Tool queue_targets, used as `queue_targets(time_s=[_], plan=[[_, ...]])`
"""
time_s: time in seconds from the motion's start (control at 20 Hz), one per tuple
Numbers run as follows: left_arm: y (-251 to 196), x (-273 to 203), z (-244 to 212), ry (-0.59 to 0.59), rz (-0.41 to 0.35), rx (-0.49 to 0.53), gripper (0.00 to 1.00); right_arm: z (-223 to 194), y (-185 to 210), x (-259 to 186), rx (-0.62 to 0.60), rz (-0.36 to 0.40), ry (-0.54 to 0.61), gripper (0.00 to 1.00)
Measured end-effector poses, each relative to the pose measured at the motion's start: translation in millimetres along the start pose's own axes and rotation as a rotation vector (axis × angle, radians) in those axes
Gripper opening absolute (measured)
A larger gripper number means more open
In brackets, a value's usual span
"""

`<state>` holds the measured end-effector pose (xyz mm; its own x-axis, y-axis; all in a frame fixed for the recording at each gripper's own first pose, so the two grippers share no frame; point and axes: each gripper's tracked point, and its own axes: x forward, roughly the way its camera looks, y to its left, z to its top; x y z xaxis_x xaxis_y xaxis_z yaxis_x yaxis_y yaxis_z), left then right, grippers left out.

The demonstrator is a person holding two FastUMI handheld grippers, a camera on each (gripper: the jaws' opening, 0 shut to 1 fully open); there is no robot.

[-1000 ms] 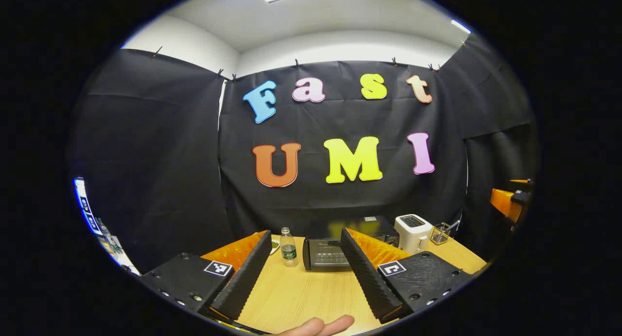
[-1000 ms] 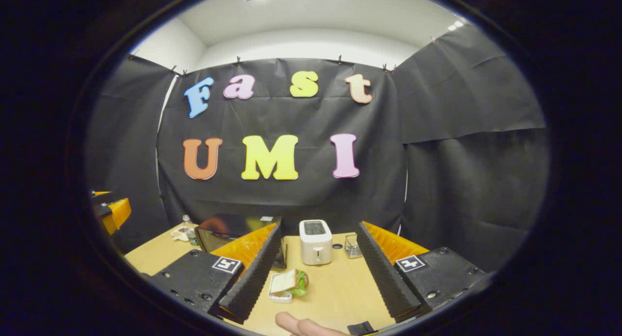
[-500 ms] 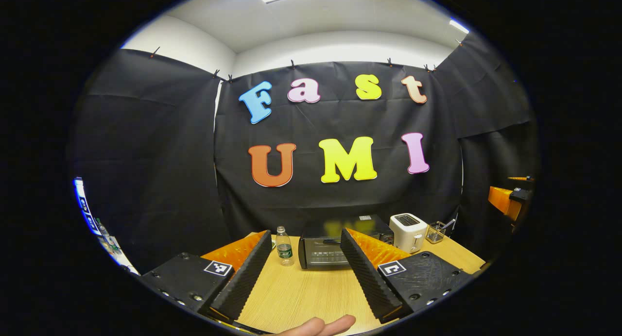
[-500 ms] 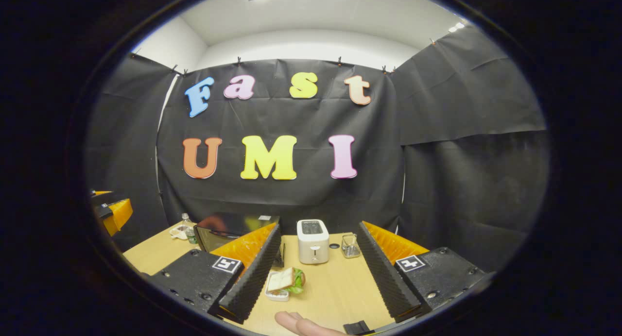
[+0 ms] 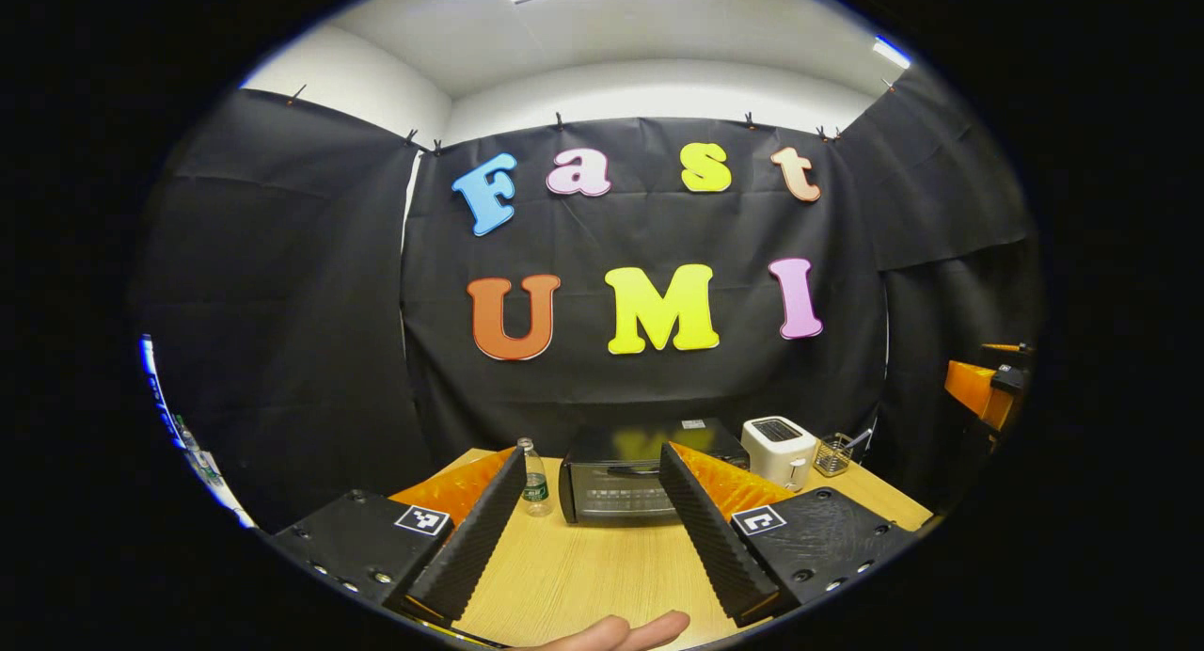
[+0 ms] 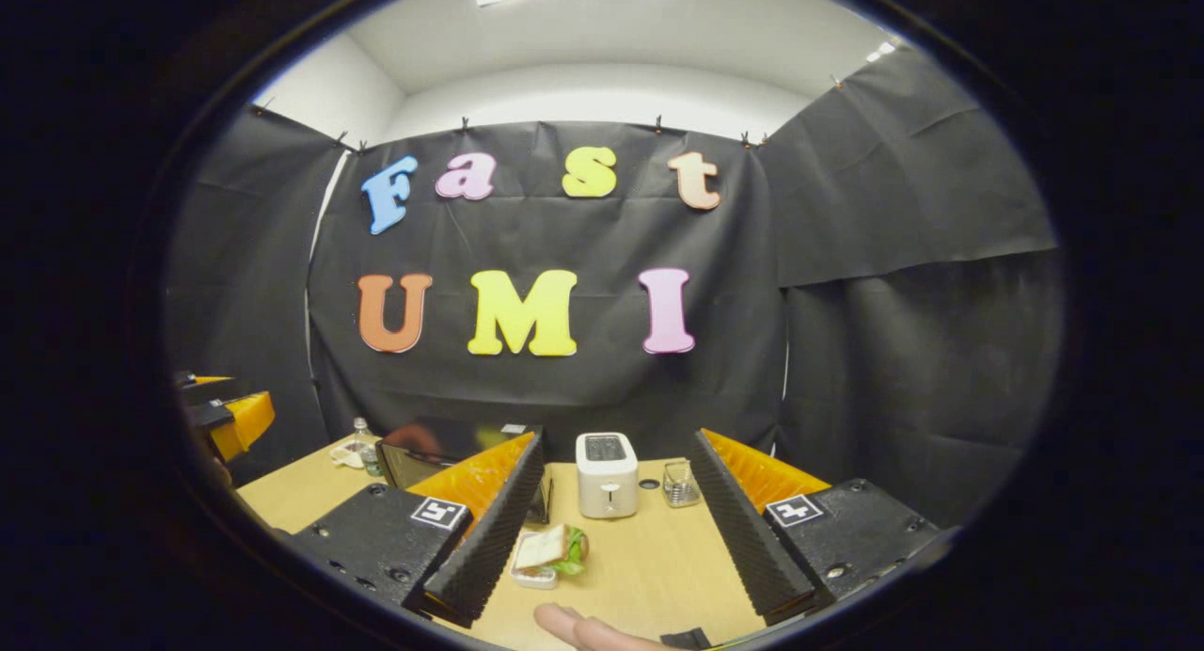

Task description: Open the electric oven with the left hand, put the food in, and close the electric oven.

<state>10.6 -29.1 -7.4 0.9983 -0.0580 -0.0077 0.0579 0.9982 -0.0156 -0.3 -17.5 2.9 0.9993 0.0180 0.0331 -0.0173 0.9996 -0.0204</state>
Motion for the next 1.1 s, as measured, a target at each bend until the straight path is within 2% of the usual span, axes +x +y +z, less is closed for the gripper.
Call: queue_targets(time_s=[0.4,0.45,0.6,0.65,0.7,0.75,0.8,0.85,0.9,1.1], plan=[[-12.4,73.5,-16.9,0.056,0.005,0.014,0.93,-7.2,-5.3,33.2,0.015,0.014,0.011,0.91],[-15.7,85.7,-21.1,0.068,-0.001,0.013,0.93,-8.0,-6.4,37.4,0.019,0.015,0.013,1.0],[-30.6,123.5,-43.5,0.14,-0.038,-0.008,0.93,-3.1,-15.3,49.1,0.025,-0.005,0.0,1.0],[-35.8,136.5,-51.1,0.163,-0.055,-0.016,0.93,-0.5,-18.5,51.9,0.022,-0.016,-0.009,0.9],[-36.1,148.5,-58.2,0.188,-0.057,-0.015,0.94,0.7,-20.7,54.3,0.024,-0.023,-0.01,1.0],[-36.5,159.8,-64.9,0.213,-0.055,-0.005,0.94,0.3,-20.6,56.6,0.031,-0.022,-0.008,0.9],[-38.4,172.3,-73.4,0.231,-0.056,0.005,0.94,-0.6,-18.9,58.7,0.038,-0.014,-0.001,1.0],[-41.5,184.4,-82.8,0.26,-0.055,0.006,0.94,-2.3,-17.3,60.3,0.039,-0.004,0.006,0.9],[-45.2,193.5,-91.9,0.285,-0.059,-0.004,0.94,-1.9,-18.3,62.3,0.036,0.0,0.007,1.0],[-63.4,227.0,-110.9,0.341,-0.089,-0.027,0.95,-3.8,-33.4,69.0,0.018,-0.02,-0.013,1.0]])
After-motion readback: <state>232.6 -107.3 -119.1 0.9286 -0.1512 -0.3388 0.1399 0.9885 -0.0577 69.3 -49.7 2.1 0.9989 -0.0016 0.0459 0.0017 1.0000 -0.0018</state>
